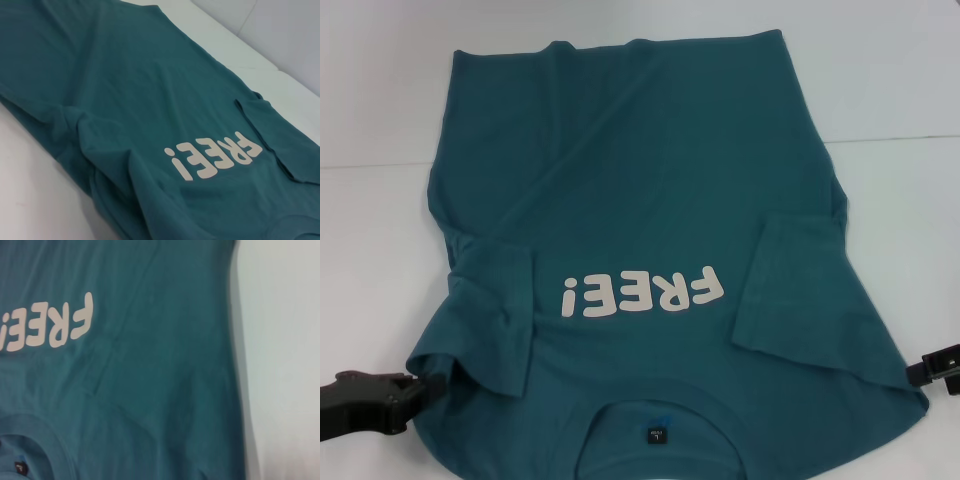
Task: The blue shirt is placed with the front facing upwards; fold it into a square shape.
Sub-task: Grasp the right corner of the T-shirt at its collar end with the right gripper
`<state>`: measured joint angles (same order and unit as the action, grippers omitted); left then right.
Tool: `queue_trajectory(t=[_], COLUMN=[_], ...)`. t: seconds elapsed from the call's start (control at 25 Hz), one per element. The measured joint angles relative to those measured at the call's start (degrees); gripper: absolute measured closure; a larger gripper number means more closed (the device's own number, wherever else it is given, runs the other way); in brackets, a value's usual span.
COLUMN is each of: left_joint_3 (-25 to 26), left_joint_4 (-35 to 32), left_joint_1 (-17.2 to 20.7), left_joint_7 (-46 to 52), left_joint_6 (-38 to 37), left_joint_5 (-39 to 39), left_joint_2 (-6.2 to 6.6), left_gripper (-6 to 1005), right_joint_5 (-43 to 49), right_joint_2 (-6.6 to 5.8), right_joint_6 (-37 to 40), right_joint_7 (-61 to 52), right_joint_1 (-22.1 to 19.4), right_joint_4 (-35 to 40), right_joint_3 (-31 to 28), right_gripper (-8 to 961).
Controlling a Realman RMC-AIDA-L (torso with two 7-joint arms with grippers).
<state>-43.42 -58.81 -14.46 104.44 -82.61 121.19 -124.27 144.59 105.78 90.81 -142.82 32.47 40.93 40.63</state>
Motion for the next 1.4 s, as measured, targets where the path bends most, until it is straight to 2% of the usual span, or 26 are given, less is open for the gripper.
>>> queue_trajectory(t=[0.28,0.72,1.16,1.4], left_joint_3=[0.0,0.0,0.0,0.0], left_joint_4=[0.0,-0.1,0.0,0.1], left_joint_1=[-0.3,-0.5,-0.7,-0.7], left_joint_7=[0.0,-0.1,-0.1,-0.1], left_joint_6=[0.0,-0.3,-0.6,-0.6], left_joint_5=[0.0,0.0,-0.1,-0.1], left_joint_2=[0.06,0.09,0.09,0.09], left_gripper=[996,996,996,996], right_joint_5=[0.5,1.3,1.9,4.6], right_joint_2=[0.99,1.3,2.75,3.25], right_joint_6=[-0.7,-2.3,-2.5,-3.8], right_joint_7=[0.0,-0.5,-0.5,-0.2], right_joint_1=[1.1,1.5,2.2,2.9], right_joint_4=[-0.5,-1.6,-1.7,-2.3], right_joint_3=[0.2,1.7,2.4,2.4], right_gripper=[192,193,195,430])
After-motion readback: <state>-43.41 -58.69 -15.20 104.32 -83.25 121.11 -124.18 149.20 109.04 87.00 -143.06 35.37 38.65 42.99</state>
